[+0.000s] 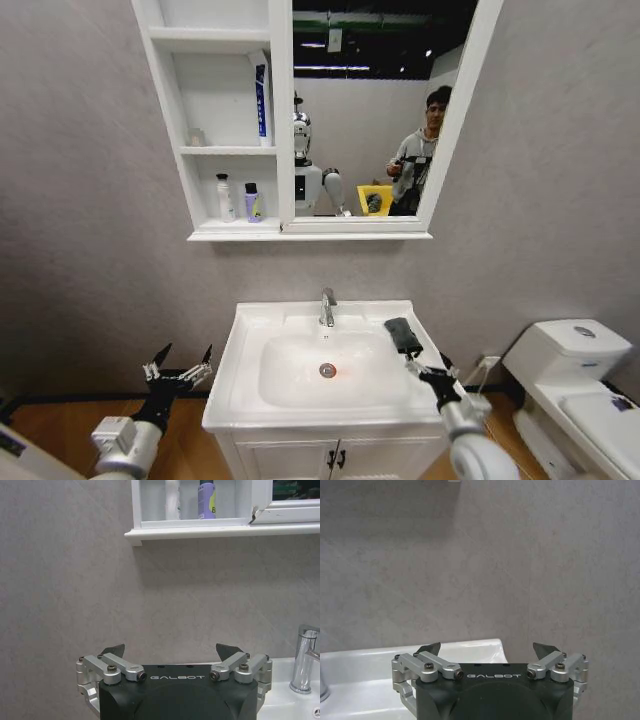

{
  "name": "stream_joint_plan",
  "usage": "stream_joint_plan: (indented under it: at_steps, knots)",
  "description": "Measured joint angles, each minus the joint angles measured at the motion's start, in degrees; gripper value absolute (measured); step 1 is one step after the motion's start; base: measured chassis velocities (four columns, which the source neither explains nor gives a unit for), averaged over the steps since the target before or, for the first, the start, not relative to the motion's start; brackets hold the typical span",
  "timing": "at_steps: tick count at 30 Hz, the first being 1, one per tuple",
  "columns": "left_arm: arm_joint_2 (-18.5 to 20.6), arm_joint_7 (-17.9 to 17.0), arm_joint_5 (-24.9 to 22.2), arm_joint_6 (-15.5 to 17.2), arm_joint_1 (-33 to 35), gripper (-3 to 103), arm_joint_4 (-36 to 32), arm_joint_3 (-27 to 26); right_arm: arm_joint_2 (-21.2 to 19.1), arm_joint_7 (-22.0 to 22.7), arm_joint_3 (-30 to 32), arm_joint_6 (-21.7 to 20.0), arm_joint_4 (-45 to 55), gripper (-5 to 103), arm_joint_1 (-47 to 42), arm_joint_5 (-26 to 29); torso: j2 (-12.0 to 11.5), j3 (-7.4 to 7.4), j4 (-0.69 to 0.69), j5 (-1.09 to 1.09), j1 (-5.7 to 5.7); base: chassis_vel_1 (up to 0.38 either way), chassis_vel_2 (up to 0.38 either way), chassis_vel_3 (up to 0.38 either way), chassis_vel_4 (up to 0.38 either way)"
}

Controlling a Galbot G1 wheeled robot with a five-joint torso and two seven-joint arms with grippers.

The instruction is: Move facial cleanser and shampoo from washbasin to cabinet, then wipe washbasin with towel.

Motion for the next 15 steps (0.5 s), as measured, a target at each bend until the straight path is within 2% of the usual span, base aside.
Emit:
stream_joint_plan:
  at_steps: [5,10,15]
  knots:
    - [0.07,-0.05,-0.1,0.04,-0.13,100,0.06,0.08,-1.67,0.71,-4.73,-4.0,-9.55,100,8.75,0.34,0.0,0.0,-0.02,0.01,0.0,0.0,0.0,0.0,0.0]
    - [0.09,-0.07,-0.13,0.05,-0.17,100,0.07,0.1,-1.65,0.48,-7.28,-4.9,-15.61,100,12.82,0.68,0.0,0.0,-0.02,0.02,0.0,0.0,0.0,0.0,0.0]
    - [0.12,-0.09,-0.18,0.08,-0.24,100,0.11,0.14,-0.75,-1.95,-12.82,-5.26,-23.38,100,19.49,1.23,0.0,0.0,-0.02,0.01,0.0,0.0,0.0,0.0,0.0]
